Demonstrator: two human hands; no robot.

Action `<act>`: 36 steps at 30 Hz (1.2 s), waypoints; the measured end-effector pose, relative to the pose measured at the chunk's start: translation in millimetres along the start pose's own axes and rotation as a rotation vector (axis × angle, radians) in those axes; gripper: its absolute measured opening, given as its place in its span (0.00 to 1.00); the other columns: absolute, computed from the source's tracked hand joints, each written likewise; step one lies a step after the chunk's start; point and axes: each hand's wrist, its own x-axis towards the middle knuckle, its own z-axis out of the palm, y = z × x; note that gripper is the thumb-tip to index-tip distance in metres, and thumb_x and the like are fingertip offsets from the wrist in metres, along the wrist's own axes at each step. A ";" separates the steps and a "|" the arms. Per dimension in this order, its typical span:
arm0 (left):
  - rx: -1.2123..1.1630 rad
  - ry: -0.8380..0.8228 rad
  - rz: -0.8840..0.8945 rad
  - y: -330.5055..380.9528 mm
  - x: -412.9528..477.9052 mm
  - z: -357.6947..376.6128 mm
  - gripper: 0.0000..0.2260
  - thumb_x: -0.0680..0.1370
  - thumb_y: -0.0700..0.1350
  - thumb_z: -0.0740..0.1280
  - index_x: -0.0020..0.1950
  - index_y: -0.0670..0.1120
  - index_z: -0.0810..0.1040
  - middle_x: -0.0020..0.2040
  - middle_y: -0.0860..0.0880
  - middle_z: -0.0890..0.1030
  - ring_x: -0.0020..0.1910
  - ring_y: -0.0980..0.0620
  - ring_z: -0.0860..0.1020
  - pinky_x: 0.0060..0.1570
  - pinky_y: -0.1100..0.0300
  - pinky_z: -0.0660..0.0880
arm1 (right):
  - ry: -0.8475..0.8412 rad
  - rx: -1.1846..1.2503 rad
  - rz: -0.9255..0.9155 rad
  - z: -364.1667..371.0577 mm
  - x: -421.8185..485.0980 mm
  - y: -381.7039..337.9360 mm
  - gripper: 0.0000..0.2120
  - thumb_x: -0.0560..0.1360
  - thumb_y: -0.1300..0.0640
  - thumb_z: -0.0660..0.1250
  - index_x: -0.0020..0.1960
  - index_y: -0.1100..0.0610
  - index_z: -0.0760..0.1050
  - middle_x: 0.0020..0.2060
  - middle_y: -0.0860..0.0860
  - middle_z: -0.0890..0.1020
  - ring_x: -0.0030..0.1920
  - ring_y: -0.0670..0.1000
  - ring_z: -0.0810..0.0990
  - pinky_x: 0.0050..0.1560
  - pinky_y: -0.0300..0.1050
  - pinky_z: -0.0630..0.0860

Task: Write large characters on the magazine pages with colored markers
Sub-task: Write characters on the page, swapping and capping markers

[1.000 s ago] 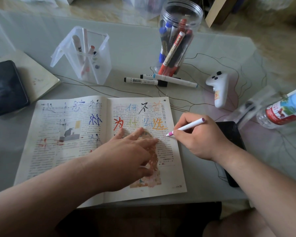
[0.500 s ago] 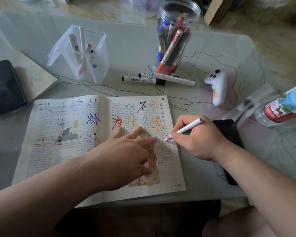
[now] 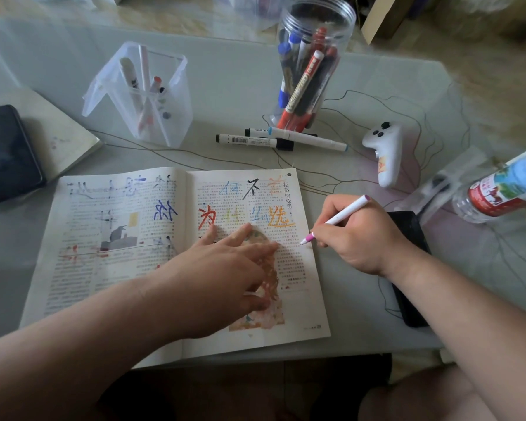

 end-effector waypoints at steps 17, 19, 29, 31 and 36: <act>-0.002 0.008 0.001 -0.1 0.5 1.1 0.15 0.82 0.62 0.59 0.38 0.58 0.66 0.81 0.64 0.45 0.80 0.52 0.35 0.78 0.37 0.43 | 0.004 0.057 -0.124 11.5 -6.3 -1.5 0.04 0.74 0.60 0.75 0.41 0.58 0.82 0.31 0.59 0.82 0.29 0.48 0.72 0.31 0.41 0.68; -0.006 0.003 -0.001 0.2 0.7 1.0 0.15 0.82 0.62 0.60 0.38 0.58 0.66 0.81 0.63 0.45 0.80 0.52 0.35 0.78 0.37 0.43 | 0.023 0.040 -0.145 14.7 -7.9 0.8 0.04 0.74 0.58 0.75 0.42 0.57 0.83 0.31 0.57 0.82 0.29 0.51 0.74 0.32 0.44 0.70; -0.016 -0.007 0.000 0.4 0.2 0.1 0.11 0.82 0.61 0.60 0.43 0.58 0.71 0.81 0.63 0.46 0.80 0.52 0.35 0.78 0.37 0.42 | 0.018 -0.026 -0.138 18.6 -9.2 2.7 0.06 0.73 0.56 0.76 0.39 0.53 0.82 0.34 0.51 0.84 0.37 0.57 0.80 0.38 0.54 0.76; -0.019 -0.008 -0.001 0.7 0.4 -0.4 0.12 0.82 0.61 0.60 0.42 0.58 0.69 0.81 0.63 0.46 0.80 0.52 0.35 0.78 0.37 0.42 | 0.020 -0.020 -0.127 17.6 -10.0 1.9 0.06 0.73 0.56 0.76 0.39 0.53 0.82 0.34 0.52 0.83 0.37 0.58 0.80 0.38 0.55 0.76; -0.015 -0.003 -0.001 0.2 1.0 -0.1 0.13 0.82 0.61 0.60 0.41 0.57 0.68 0.81 0.63 0.46 0.80 0.52 0.35 0.77 0.36 0.43 | 0.000 -0.020 -0.120 16.6 -10.7 0.1 0.06 0.72 0.57 0.76 0.37 0.54 0.81 0.34 0.53 0.83 0.38 0.60 0.80 0.37 0.55 0.75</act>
